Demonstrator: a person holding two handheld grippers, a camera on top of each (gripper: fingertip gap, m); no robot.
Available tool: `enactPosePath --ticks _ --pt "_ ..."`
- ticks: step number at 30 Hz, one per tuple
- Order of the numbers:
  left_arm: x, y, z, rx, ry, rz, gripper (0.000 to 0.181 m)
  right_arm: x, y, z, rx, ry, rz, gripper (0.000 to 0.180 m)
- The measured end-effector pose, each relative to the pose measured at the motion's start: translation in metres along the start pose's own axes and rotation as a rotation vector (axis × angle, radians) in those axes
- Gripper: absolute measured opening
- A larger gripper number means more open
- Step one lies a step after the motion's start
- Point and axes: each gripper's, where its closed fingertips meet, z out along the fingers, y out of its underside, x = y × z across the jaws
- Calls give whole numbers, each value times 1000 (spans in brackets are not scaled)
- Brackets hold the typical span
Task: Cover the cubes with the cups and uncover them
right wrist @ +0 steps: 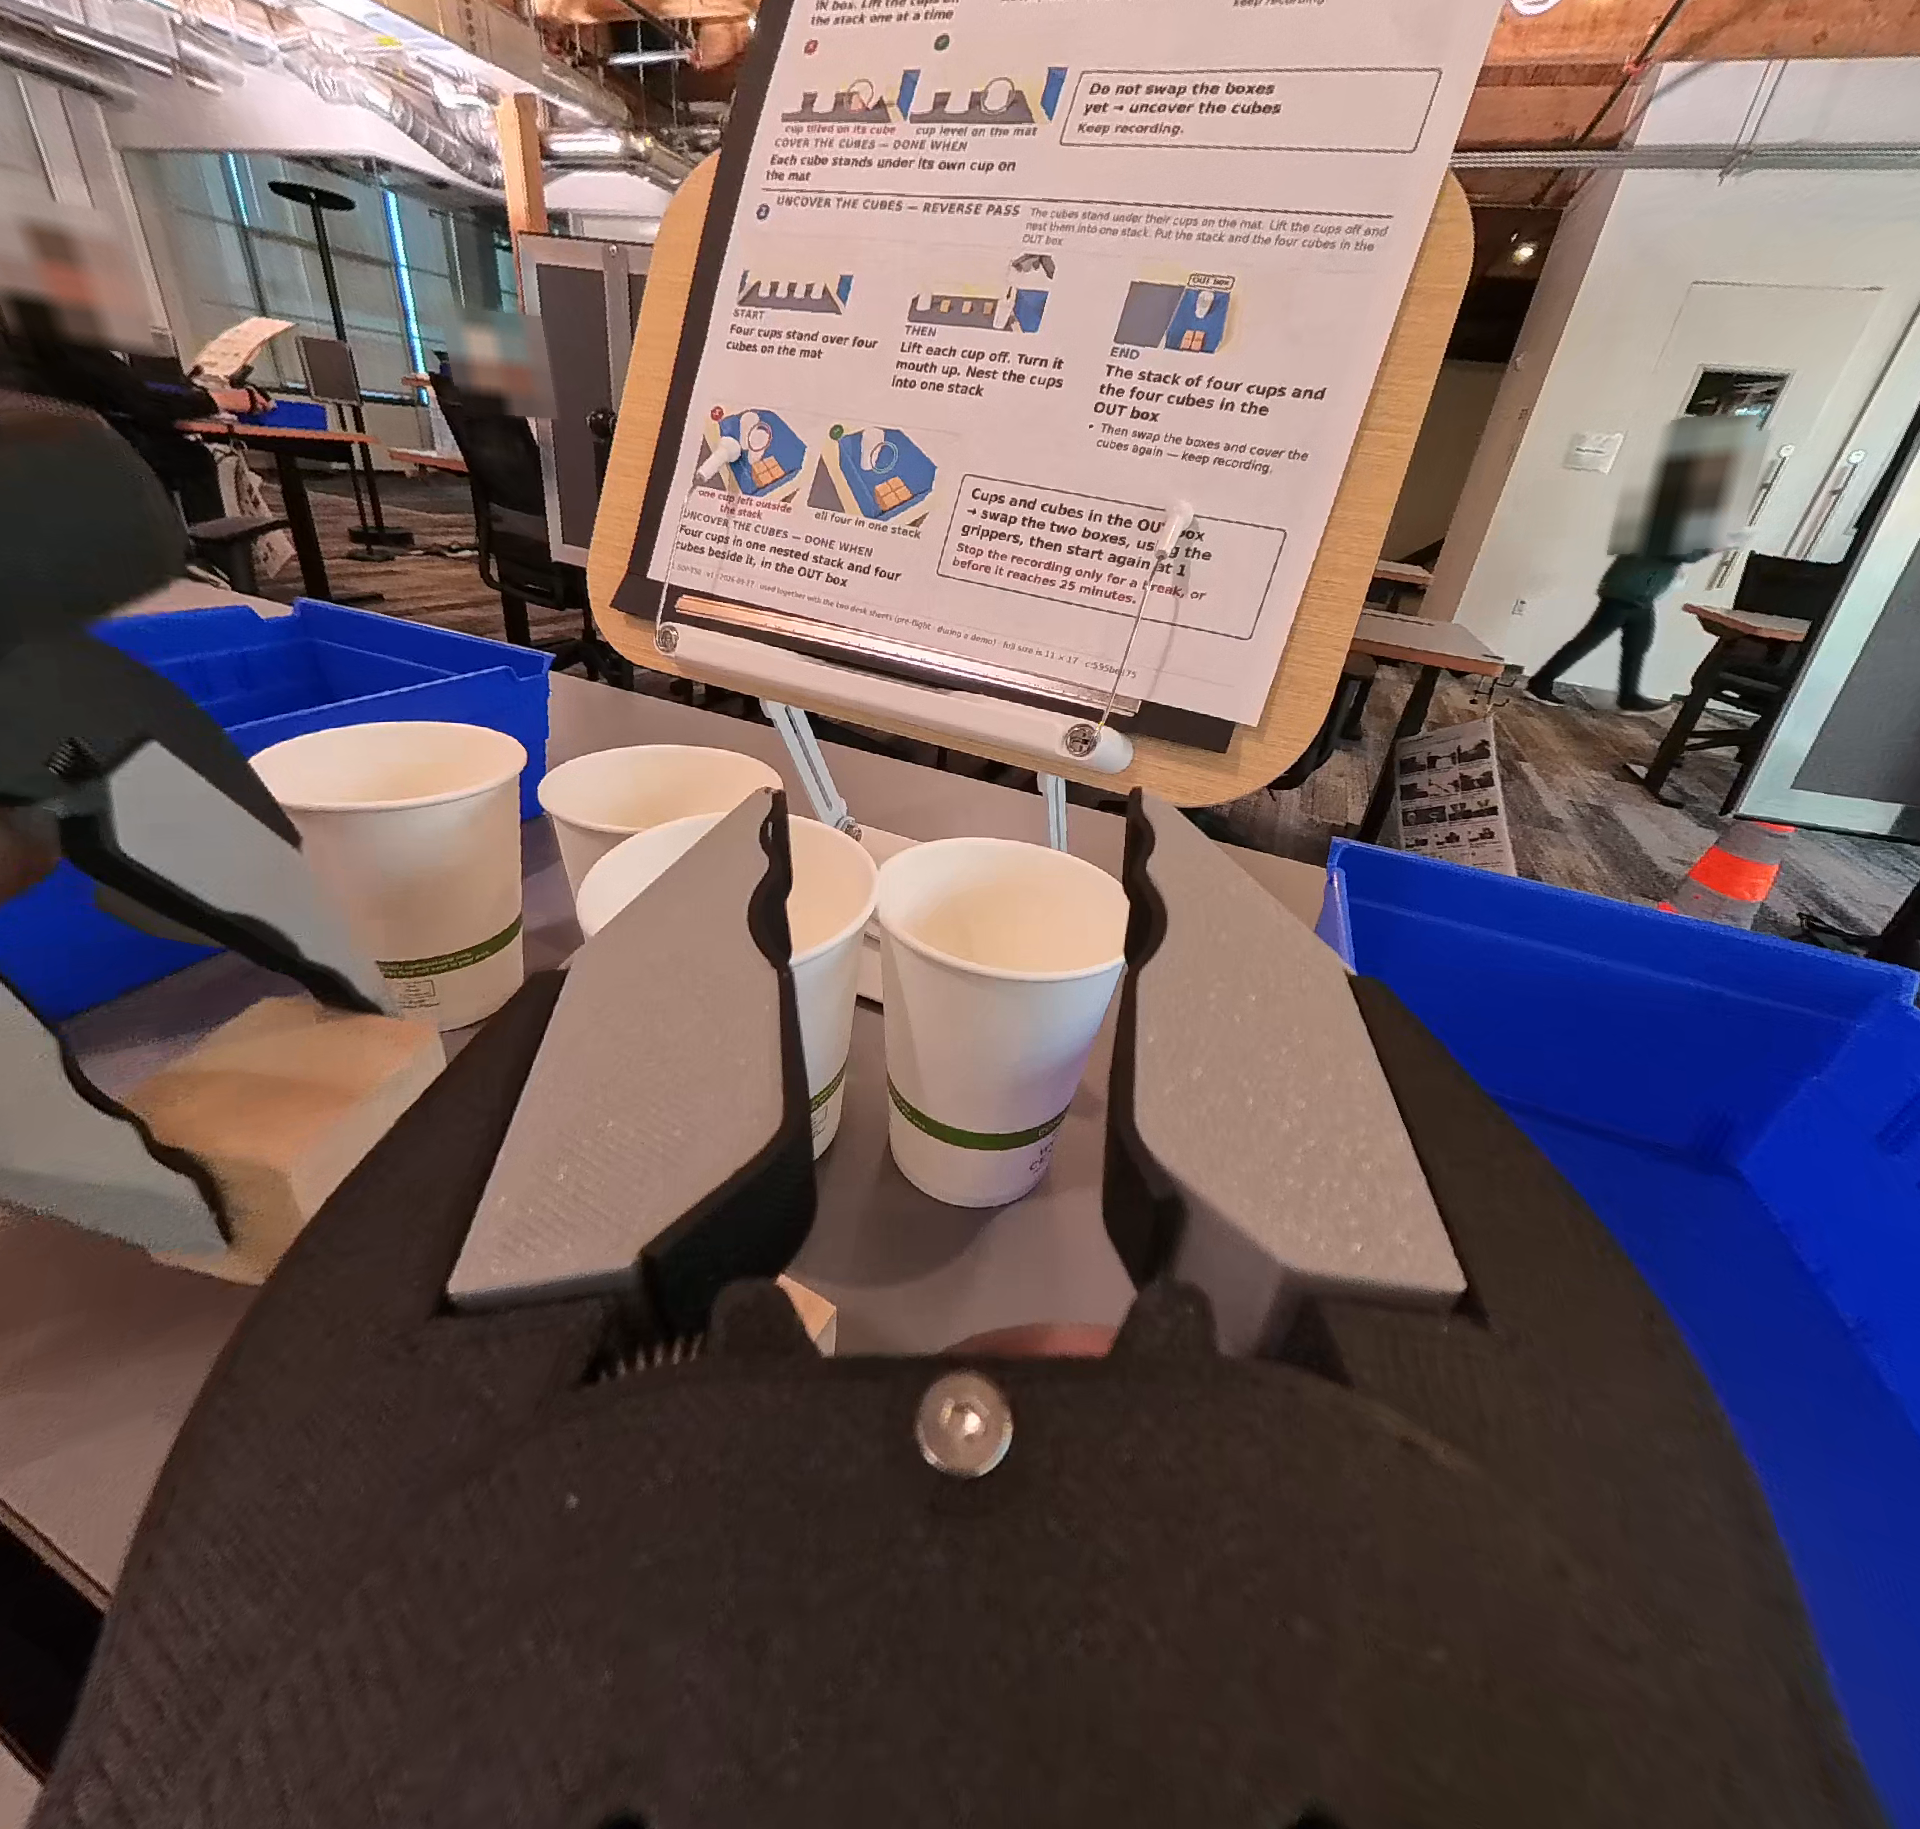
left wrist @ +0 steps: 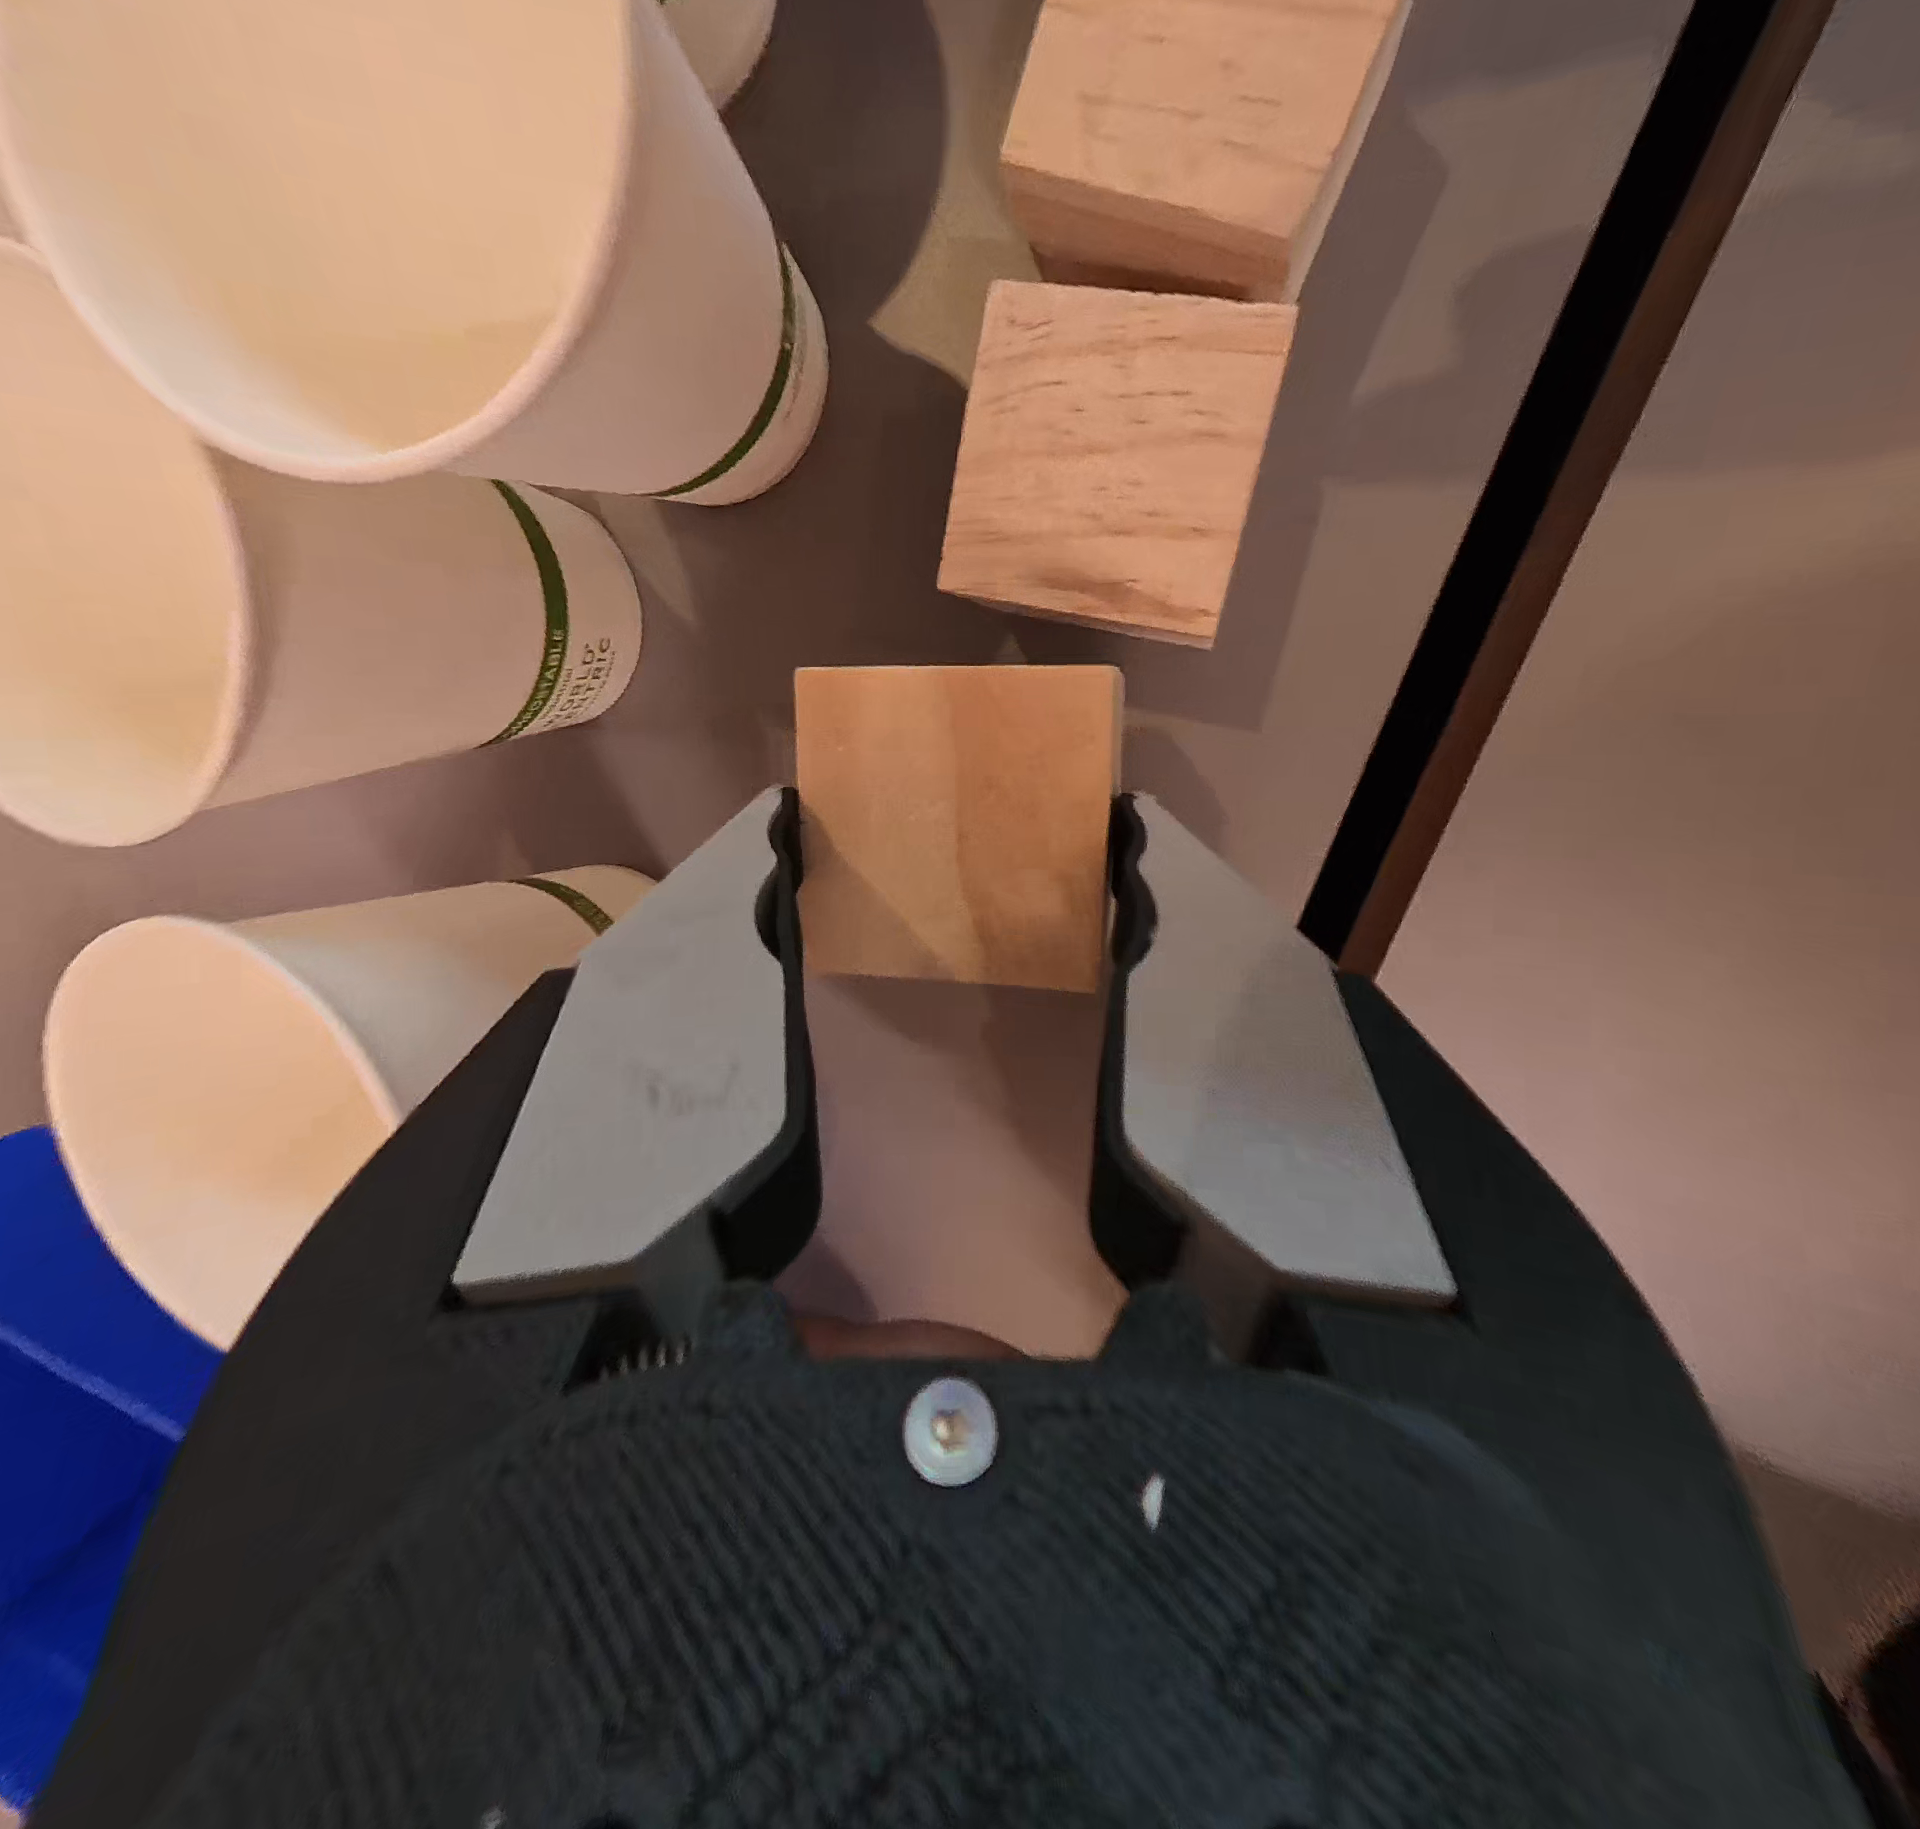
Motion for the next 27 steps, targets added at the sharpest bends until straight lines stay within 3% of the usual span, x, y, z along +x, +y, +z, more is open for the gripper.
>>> enactPosePath --ticks 9,27 --pt "3 23 22 -92 48 44 58 -1 -1 -1 4 -4 2 62" --pt "-6 23 5 -15 26 -25 59 -2 2 1 -7 -6 -1 62"
